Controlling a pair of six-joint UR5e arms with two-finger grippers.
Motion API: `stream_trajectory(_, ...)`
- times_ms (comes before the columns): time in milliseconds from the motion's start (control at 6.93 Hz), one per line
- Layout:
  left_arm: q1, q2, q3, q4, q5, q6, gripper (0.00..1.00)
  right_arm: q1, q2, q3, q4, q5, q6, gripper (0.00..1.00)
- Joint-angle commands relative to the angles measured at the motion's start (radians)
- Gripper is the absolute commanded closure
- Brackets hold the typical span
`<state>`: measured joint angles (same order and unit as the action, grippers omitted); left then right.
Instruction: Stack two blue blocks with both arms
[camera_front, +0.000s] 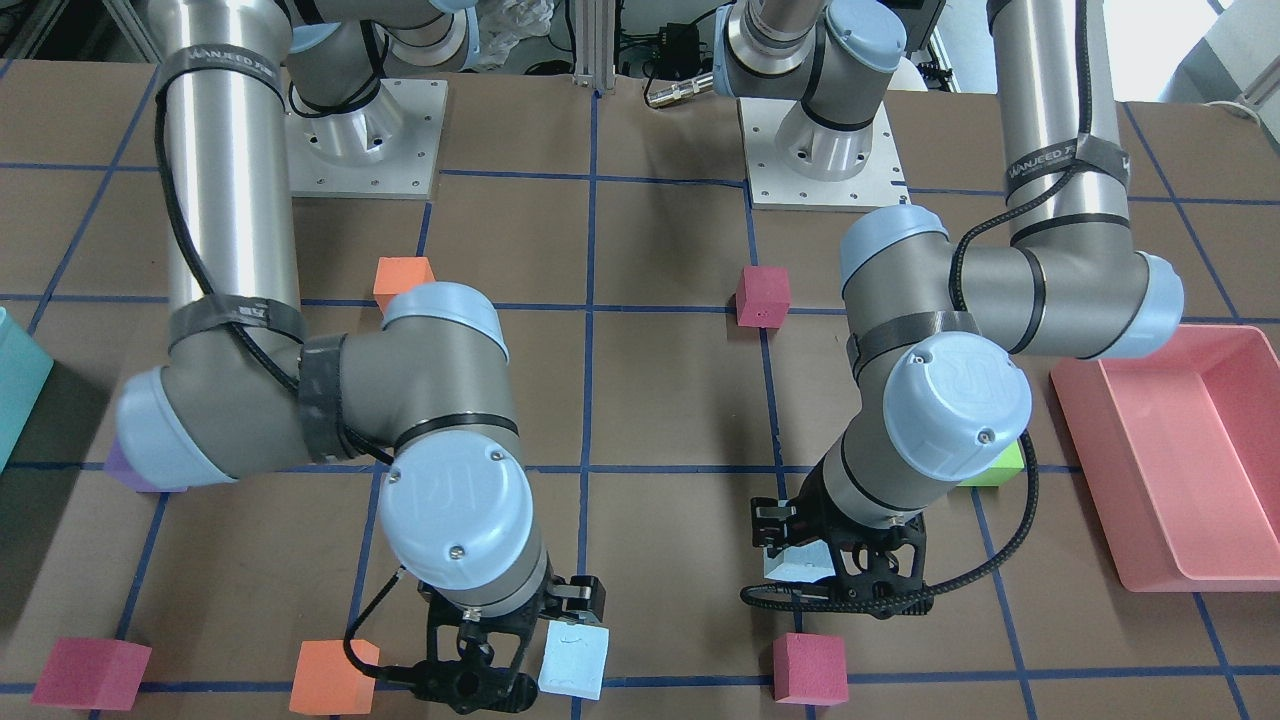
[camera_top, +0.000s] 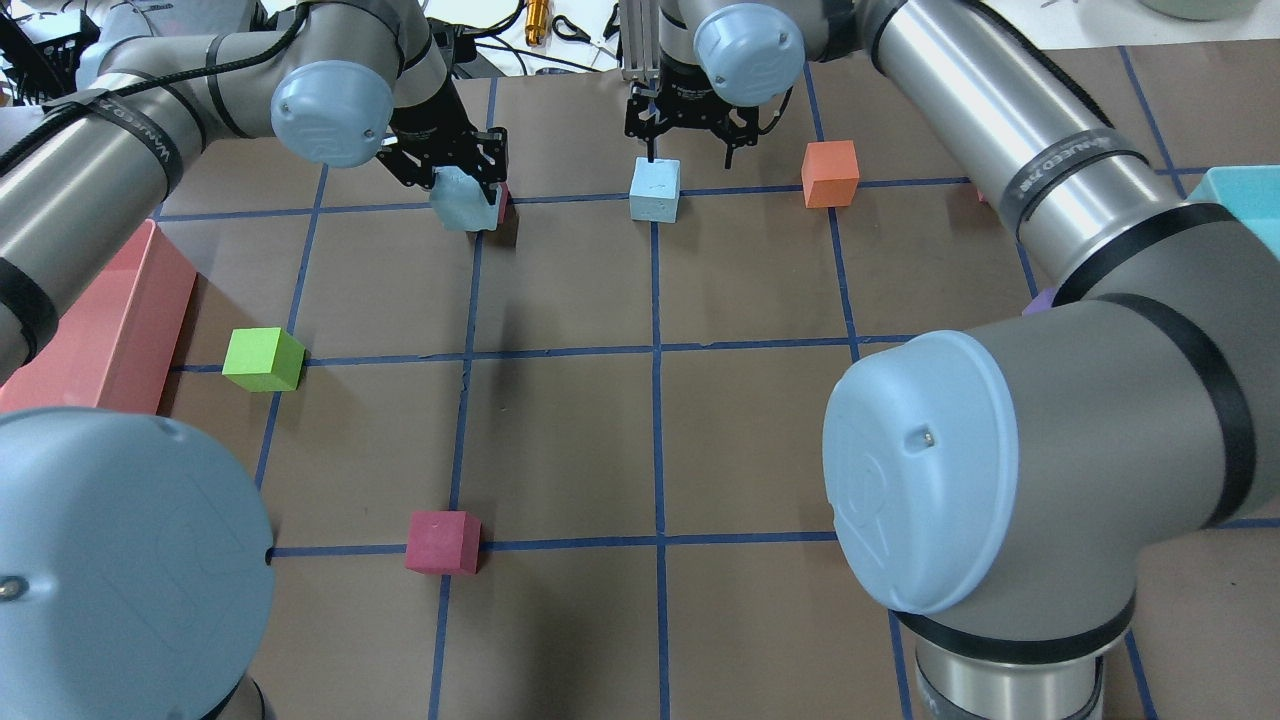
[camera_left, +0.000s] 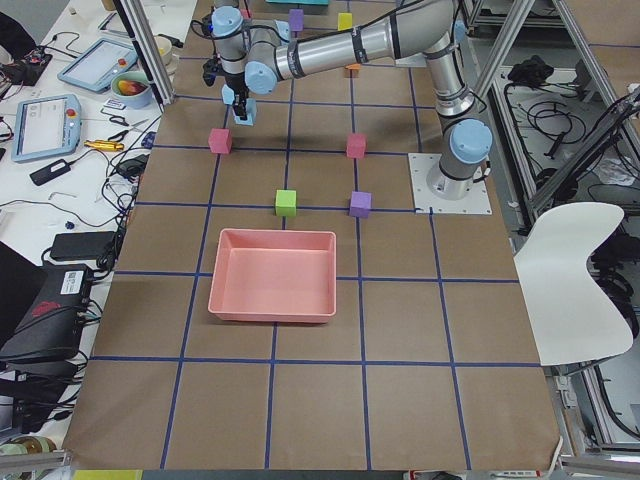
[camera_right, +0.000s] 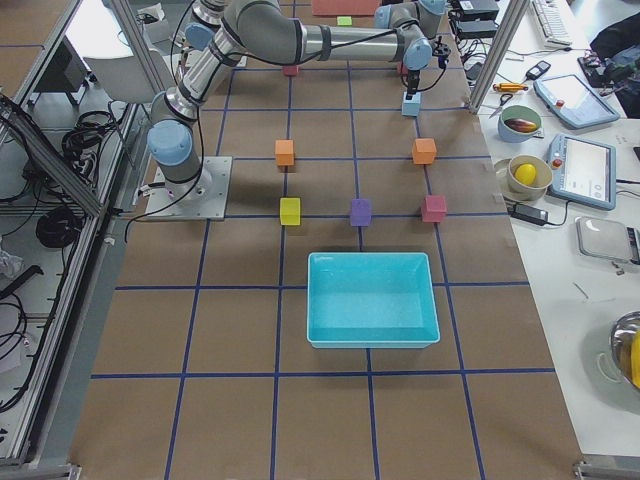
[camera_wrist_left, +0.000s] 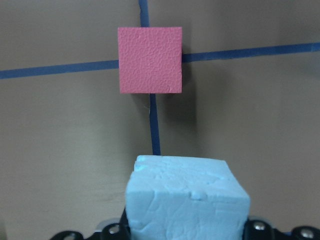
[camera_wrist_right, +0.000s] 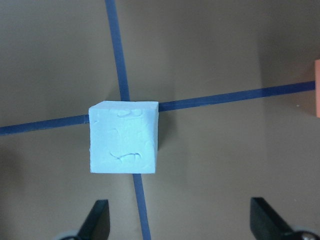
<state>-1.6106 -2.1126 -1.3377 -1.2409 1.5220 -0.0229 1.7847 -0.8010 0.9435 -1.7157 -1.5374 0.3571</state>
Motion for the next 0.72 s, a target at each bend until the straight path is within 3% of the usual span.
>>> stream_trajectory(0,-0.049,-0.05,0.093,-0.006,-0.02,-0.063,1.0,-0.085,-0.126,0.041,0.152,-0.001,-0.119,0.0)
stream_trajectory(144,-0.087,-0.091,0.151,-0.006,-0.02,-0.15,1.0,-0.129,-0.211,0.122,0.191,-0.003,-0.157,0.0)
stream_trajectory(577,-0.202,-0.217,0.302,-0.008,-0.014,-0.303,1.0,-0.266,-0.52,0.5,0.171,-0.01,-0.33,0.0)
